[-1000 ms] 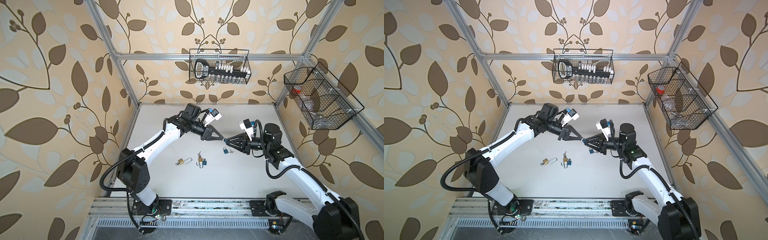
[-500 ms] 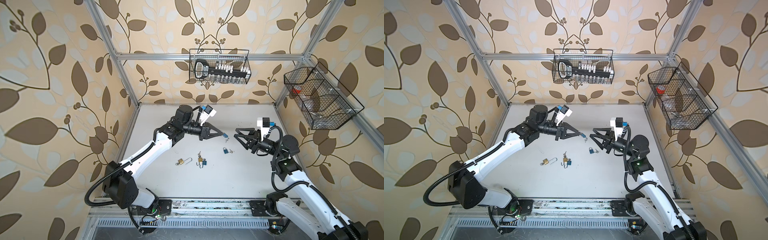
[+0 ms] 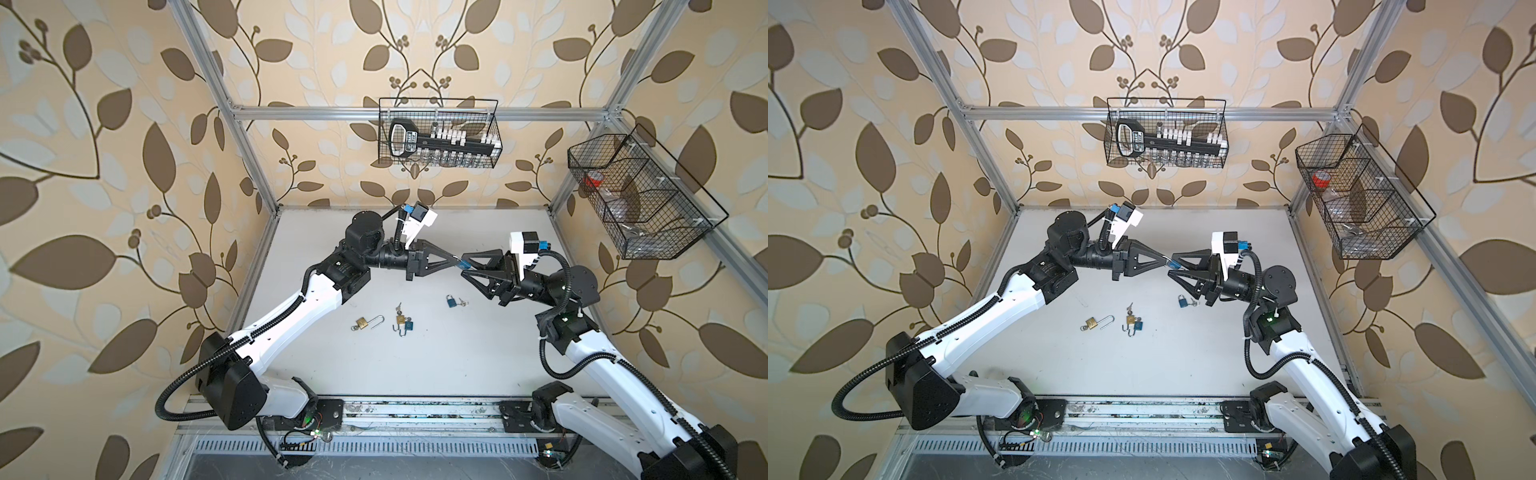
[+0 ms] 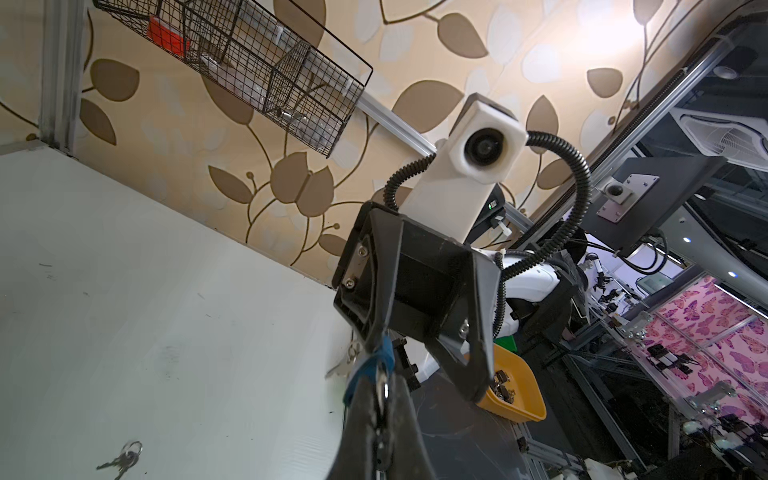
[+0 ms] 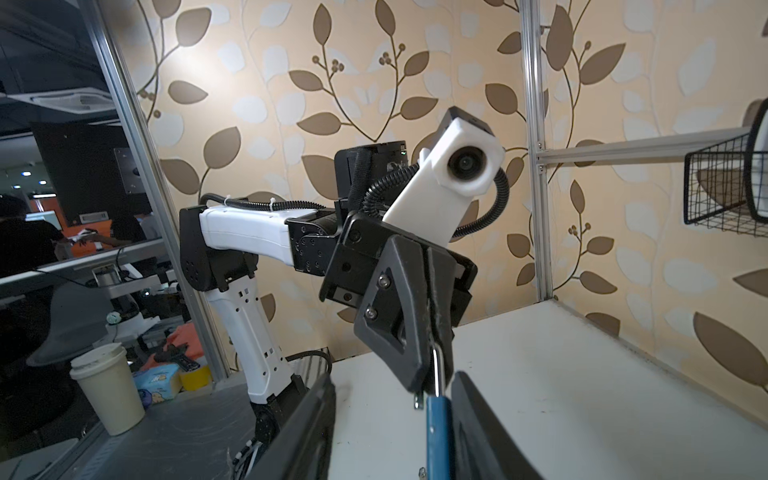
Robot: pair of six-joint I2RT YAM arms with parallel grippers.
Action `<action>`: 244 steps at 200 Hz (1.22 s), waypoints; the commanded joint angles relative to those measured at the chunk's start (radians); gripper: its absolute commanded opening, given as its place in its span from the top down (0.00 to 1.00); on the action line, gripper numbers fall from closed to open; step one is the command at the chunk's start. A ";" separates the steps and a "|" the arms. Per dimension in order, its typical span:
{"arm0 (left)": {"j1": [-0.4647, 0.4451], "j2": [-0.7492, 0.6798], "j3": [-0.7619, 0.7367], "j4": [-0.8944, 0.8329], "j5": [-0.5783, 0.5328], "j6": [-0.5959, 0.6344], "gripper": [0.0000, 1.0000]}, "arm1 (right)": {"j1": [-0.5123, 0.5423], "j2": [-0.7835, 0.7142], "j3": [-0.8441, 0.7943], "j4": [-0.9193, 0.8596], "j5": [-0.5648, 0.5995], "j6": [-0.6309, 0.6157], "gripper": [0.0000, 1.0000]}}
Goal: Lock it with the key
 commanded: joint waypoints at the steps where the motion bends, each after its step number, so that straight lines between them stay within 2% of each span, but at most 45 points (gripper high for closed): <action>1: -0.016 -0.034 0.014 0.066 -0.005 -0.024 1.00 | 0.011 0.000 0.022 -0.113 0.034 -0.129 0.58; 26: -0.018 -0.037 0.018 0.062 -0.008 -0.027 1.00 | 0.011 -0.004 0.014 -0.115 0.051 -0.128 0.61; 39: -0.018 -0.038 0.018 0.060 -0.009 -0.026 1.00 | 0.011 -0.016 -0.002 -0.120 0.071 -0.125 0.69; 53: -0.019 -0.039 0.018 0.056 -0.013 -0.023 1.00 | 0.011 -0.022 -0.010 -0.122 0.069 -0.123 0.72; 116: -0.018 -0.057 0.001 0.050 -0.040 -0.016 1.00 | 0.010 -0.058 -0.038 -0.126 0.095 -0.116 0.77; 164: -0.019 -0.060 -0.008 0.046 -0.050 -0.011 1.00 | 0.010 -0.065 -0.050 -0.088 0.091 -0.079 0.90; 181: -0.019 -0.058 -0.008 0.031 -0.054 -0.004 1.00 | 0.010 -0.072 -0.052 -0.077 0.092 -0.062 1.00; 201: -0.019 -0.051 0.008 -0.028 -0.071 0.037 1.00 | 0.011 -0.083 -0.060 -0.088 0.102 -0.057 1.00; 217: -0.020 -0.050 0.012 -0.032 -0.076 0.045 0.88 | 0.011 -0.074 -0.048 -0.104 0.067 -0.045 1.00; 244: -0.019 -0.057 0.011 -0.036 -0.082 0.052 0.84 | 0.011 -0.054 -0.040 -0.102 0.012 -0.016 1.00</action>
